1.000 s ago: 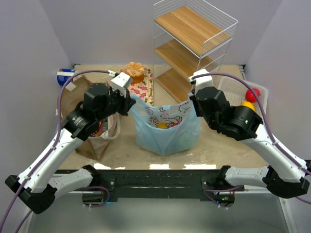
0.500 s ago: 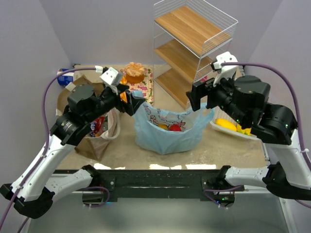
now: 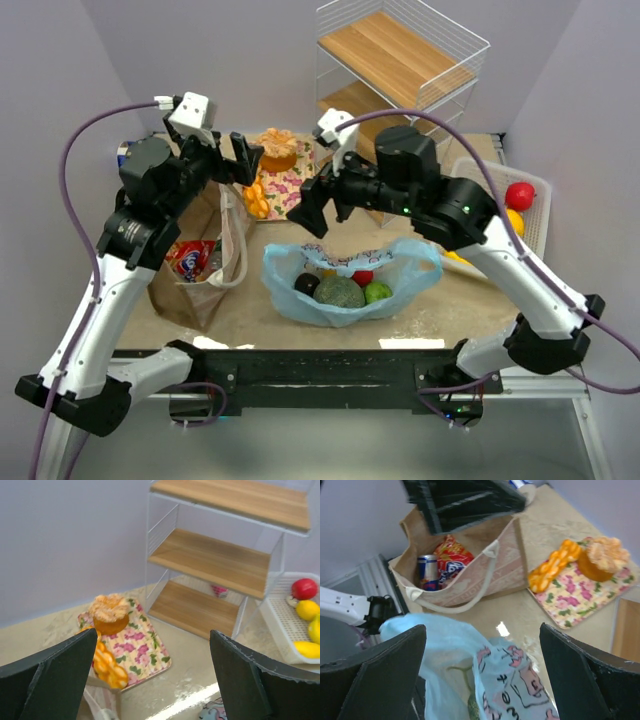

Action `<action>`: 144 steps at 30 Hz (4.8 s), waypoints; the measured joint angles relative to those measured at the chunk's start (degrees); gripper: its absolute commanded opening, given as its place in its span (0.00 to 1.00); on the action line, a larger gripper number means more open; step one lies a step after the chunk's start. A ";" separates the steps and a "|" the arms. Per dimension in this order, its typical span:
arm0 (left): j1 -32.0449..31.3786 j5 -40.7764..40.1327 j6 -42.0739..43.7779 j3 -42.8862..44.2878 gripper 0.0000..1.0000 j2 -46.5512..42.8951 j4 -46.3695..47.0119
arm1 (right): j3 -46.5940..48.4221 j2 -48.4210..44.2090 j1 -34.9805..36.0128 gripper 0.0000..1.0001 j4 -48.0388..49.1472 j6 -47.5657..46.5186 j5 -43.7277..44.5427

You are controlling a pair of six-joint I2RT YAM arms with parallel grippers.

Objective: Place the mixed food into the grocery bags and tie them

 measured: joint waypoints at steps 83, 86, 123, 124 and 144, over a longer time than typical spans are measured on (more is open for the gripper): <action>3.98 55.60 -2.56 -24.33 0.90 -15.93 -0.76 | -32.59 3.69 -3.08 0.00 9.88 -0.35 11.61; -1.95 54.29 -4.15 -25.46 0.90 -16.00 3.04 | -31.98 5.14 -4.81 0.00 9.90 -0.81 8.98; -13.20 45.13 -13.75 -34.47 0.00 -4.02 28.15 | -31.63 3.19 -5.77 0.24 7.91 -1.09 5.42; -13.20 44.74 -13.49 -34.64 0.00 -4.22 28.06 | -31.12 3.30 -5.81 0.33 6.71 -1.01 5.66; -13.25 38.03 -4.02 -36.92 0.00 -8.79 25.99 | -8.37 -9.79 -7.19 0.61 -16.85 14.60 8.26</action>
